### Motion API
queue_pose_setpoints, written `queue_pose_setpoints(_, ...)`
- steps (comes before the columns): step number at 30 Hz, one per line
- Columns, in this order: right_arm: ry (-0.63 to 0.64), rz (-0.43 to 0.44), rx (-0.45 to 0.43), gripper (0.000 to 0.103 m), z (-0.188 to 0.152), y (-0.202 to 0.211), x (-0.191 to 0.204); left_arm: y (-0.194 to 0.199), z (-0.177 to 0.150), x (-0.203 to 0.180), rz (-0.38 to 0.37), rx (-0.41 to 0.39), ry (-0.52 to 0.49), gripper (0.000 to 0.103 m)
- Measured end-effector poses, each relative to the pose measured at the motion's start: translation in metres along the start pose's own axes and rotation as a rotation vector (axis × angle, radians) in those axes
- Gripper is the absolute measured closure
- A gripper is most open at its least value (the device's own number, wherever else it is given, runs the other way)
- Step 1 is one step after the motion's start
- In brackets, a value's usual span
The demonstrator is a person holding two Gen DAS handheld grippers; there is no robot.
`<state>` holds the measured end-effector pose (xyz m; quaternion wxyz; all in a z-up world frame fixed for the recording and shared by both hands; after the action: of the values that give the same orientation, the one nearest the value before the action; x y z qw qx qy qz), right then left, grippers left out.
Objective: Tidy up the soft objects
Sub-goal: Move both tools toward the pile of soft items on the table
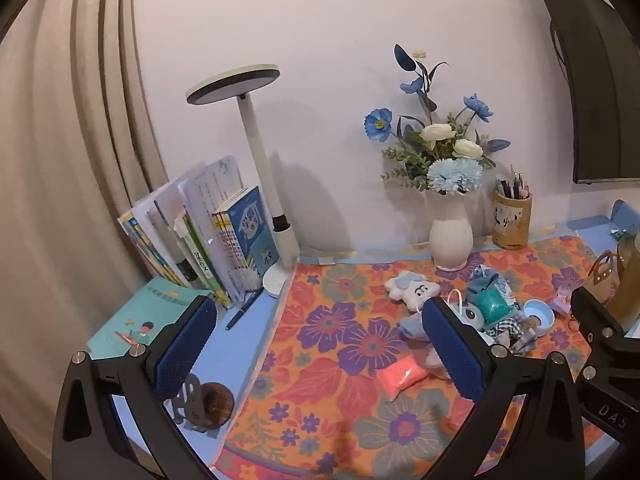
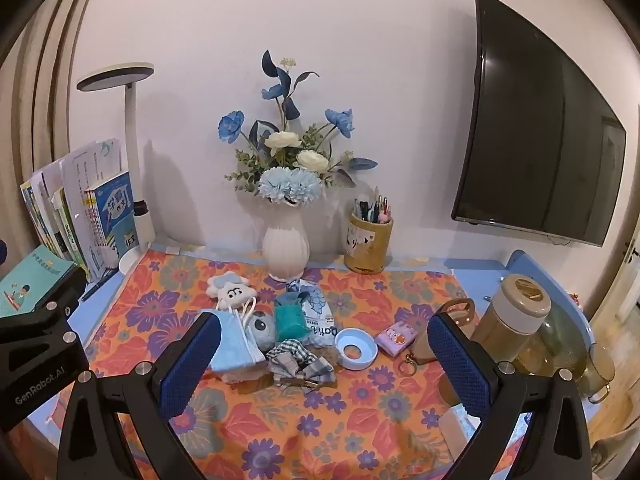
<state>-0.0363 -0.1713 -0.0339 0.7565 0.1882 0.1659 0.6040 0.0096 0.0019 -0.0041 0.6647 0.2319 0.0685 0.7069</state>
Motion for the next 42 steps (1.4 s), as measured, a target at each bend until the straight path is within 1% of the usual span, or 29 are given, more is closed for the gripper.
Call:
queue_pose_setpoints(3, -0.002, -0.006, -0.001, 0.000, 0.000, -0.001, 0.000, -0.002, 0.000, 0.006, -0.021, 0.006, 0.010, 0.001)
queue_pose_setpoints(4, -0.003, -0.007, -0.003, 0.000, 0.000, -0.001, -0.001, -0.002, 0.001, 0.004, 0.010, 0.001, -0.014, 0.001)
queue_pose_setpoints(7, -0.009, -0.011, -0.005, 0.000, -0.001, -0.002, -0.001, -0.002, -0.001, 0.003, 0.017, -0.002, -0.016, 0.001)
queue_pose_setpoints(9, -0.012, -0.016, -0.006, 0.000, -0.001, -0.002, 0.000, -0.001, 0.000, 0.002, 0.005, 0.001, -0.021, 0.001)
queue_pose_setpoints(10, -0.006, 0.001, -0.001, 0.000, -0.009, -0.004, 0.003, -0.003, -0.002, 0.001, -0.007, 0.004, -0.021, 0.001)
queue_pose_setpoints(12, -0.009, 0.003, -0.002, 0.000, -0.009, -0.004, 0.003, -0.004, -0.003, 0.002, -0.021, 0.008, -0.024, 0.001)
queue_pose_setpoints(13, -0.009, 0.001, -0.001, 0.000, -0.008, -0.005, 0.004, -0.003, -0.005, -0.004, -0.013, 0.007, -0.033, 0.001)
queue_pose_setpoints(16, -0.007, -0.006, 0.006, 0.000, -0.007, -0.007, 0.008, -0.008, -0.010, -0.007, -0.021, 0.029, -0.045, 0.001)
queue_pose_setpoints(18, -0.009, -0.002, 0.011, 0.000, -0.005, -0.007, 0.007, -0.018, -0.016, -0.008, -0.029, 0.065, -0.047, 0.001)
queue_pose_setpoints(19, -0.018, 0.005, 0.019, 0.000, -0.007, -0.010, -0.002, -0.023, -0.018, -0.008, -0.037, 0.084, -0.046, 0.001)
queue_pose_setpoints(21, -0.019, 0.007, 0.030, 0.000, -0.010, -0.013, -0.002, -0.037, -0.028, -0.011, -0.074, 0.143, -0.054, 0.001)
queue_pose_setpoints(23, -0.016, 0.005, 0.042, 0.000, -0.011, -0.017, -0.003, -0.057, -0.051, -0.019, -0.123, 0.231, -0.076, 0.001)
queue_pose_setpoints(26, -0.022, 0.006, 0.064, 0.000, -0.014, -0.023, -0.004, -0.092, -0.095, -0.038, -0.125, 0.373, -0.115, 0.001)
queue_pose_setpoints(28, -0.026, 0.014, 0.078, 0.000, -0.016, -0.026, -0.005, -0.111, -0.119, -0.048, -0.143, 0.450, -0.113, 0.001)
queue_pose_setpoints(30, -0.025, 0.010, 0.090, 0.000, -0.019, -0.028, -0.005, -0.122, -0.135, -0.054, -0.151, 0.508, -0.116, 0.001)
queue_pose_setpoints(32, -0.028, 0.006, 0.094, 0.000, -0.018, -0.029, -0.006, -0.130, -0.149, -0.063, -0.188, 0.561, -0.126, 0.001)
queue_pose_setpoints(33, -0.031, 0.005, 0.094, 0.000, -0.018, -0.029, -0.007, -0.133, -0.154, -0.066, -0.202, 0.597, -0.129, 0.001)
queue_pose_setpoints(34, -0.033, 0.007, 0.094, 0.000, -0.018, -0.029, -0.007, -0.138, -0.164, -0.069, -0.229, 0.651, -0.124, 0.000)
queue_pose_setpoints(35, -0.031, 0.006, 0.095, 0.000, -0.017, -0.029, -0.006, -0.136, -0.166, -0.065, -0.243, 0.630, -0.080, 0.000)
queue_pose_setpoints(36, -0.031, 0.006, 0.096, 0.000, -0.018, -0.029, -0.006, -0.134, -0.168, -0.062, -0.246, 0.626, -0.068, 0.000)
queue_pose_setpoints(38, -0.028, 0.006, 0.099, 0.000, -0.017, -0.030, -0.006, -0.128, -0.170, -0.064, -0.251, 0.614, -0.087, 0.000)
queue_pose_setpoints(40, -0.026, 0.006, 0.102, 0.000, -0.018, -0.031, -0.007, -0.124, -0.174, -0.062, -0.258, 0.584, -0.080, 0.000)
queue_pose_setpoints(41, -0.024, 0.002, 0.101, 0.000, -0.018, -0.032, -0.006, -0.119, -0.175, -0.063, -0.258, 0.566, -0.105, 0.000)
queue_pose_setpoints(42, -0.023, -0.008, 0.102, 0.000, -0.019, -0.033, -0.008, -0.114, -0.174, -0.064, -0.269, 0.579, -0.126, 0.001)
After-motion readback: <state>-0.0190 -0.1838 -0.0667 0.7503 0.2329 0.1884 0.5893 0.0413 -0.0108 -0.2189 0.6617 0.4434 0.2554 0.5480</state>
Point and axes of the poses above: each gripper's, at about its wrist camera, not at the fingertips, and y roughly against the way its jaws point, x to its left, z to its top, the point moved 1 cm from there along -y, roughly the way its jaws point, and after that the axes turned 7 degrees about z, right-handed, at the moved point
